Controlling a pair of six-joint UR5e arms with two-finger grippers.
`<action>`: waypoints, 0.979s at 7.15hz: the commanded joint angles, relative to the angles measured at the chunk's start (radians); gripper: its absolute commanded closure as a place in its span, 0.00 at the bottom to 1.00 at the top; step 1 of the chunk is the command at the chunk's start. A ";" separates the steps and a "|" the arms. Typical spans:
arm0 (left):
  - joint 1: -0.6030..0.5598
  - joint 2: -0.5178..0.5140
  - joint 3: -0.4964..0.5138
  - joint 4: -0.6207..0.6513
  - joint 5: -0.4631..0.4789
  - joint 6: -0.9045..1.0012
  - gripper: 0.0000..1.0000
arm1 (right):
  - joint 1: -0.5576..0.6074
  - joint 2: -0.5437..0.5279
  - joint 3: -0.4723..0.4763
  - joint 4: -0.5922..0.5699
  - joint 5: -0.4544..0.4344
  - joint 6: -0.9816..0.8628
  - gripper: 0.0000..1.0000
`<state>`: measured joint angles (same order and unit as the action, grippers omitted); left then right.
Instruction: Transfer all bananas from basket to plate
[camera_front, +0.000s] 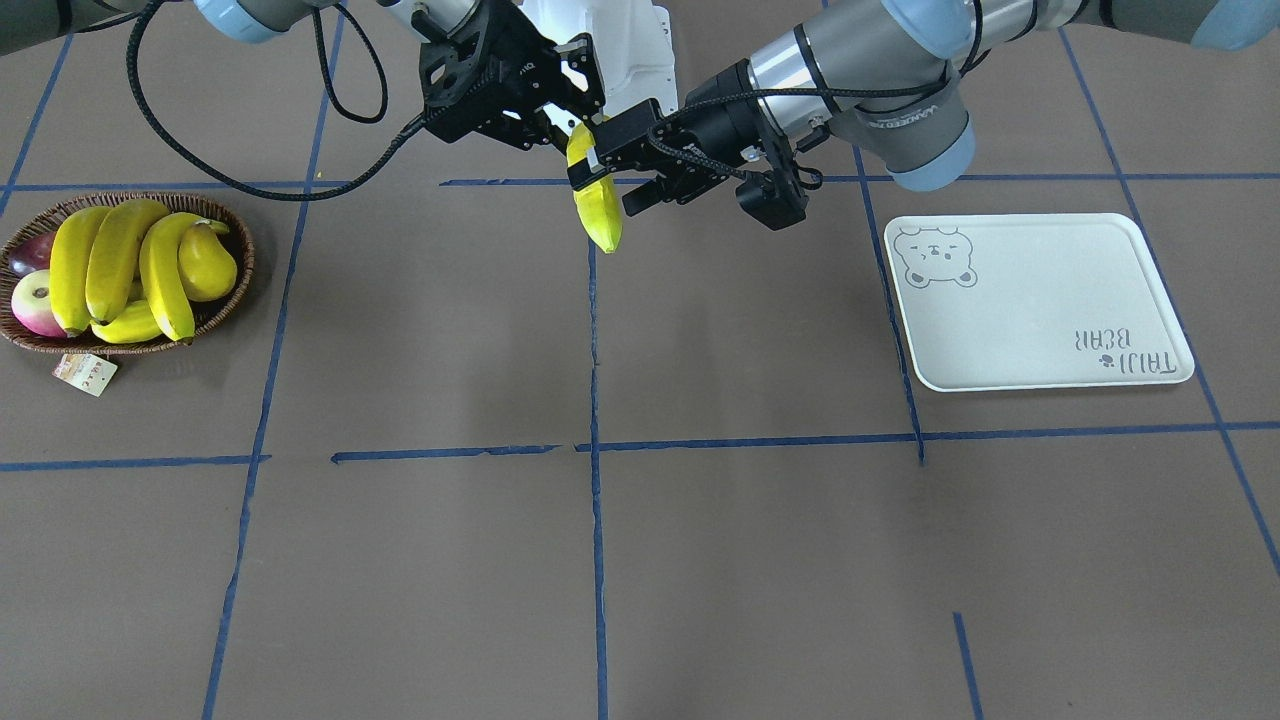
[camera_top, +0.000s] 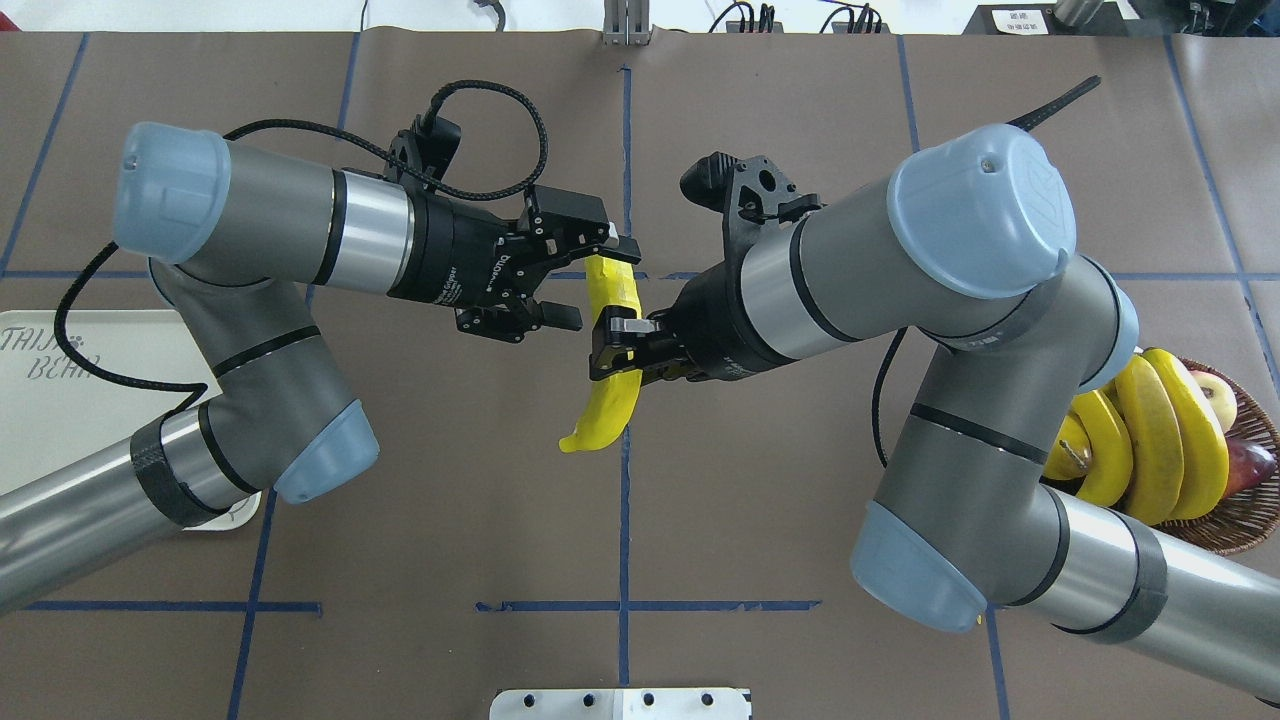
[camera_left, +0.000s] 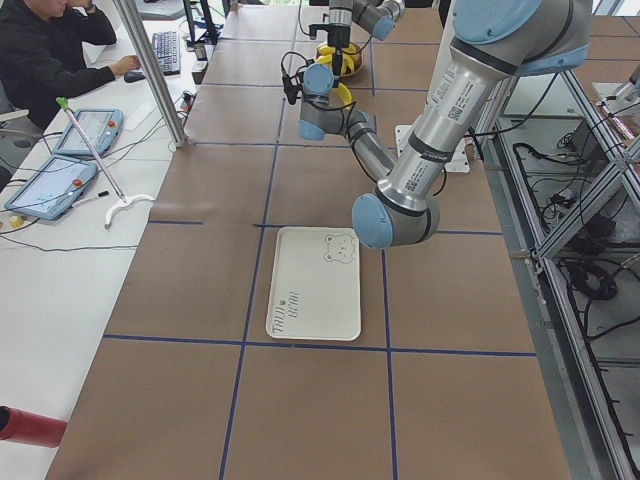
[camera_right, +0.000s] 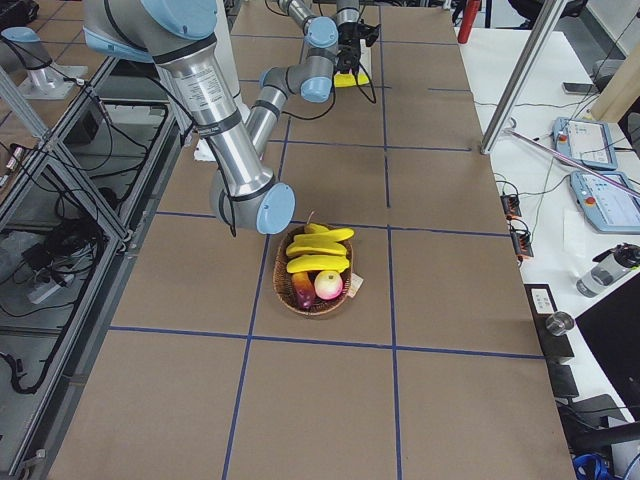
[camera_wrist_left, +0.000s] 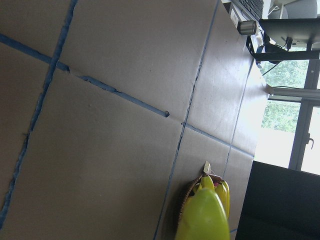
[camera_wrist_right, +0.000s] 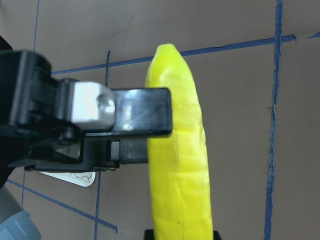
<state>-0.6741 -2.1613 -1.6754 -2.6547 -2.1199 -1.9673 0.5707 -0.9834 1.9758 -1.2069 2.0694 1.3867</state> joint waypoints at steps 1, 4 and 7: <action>0.004 0.000 0.000 -0.001 0.000 -0.001 0.07 | 0.000 0.000 0.000 0.001 0.000 0.000 0.99; 0.005 0.006 -0.001 -0.002 0.000 0.007 0.69 | 0.000 0.000 0.000 0.001 0.000 0.000 0.98; 0.005 0.006 -0.003 -0.004 0.000 0.007 0.97 | 0.000 0.008 0.000 0.001 -0.011 0.040 0.01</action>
<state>-0.6693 -2.1552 -1.6775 -2.6580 -2.1196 -1.9602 0.5704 -0.9776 1.9758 -1.2064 2.0659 1.3974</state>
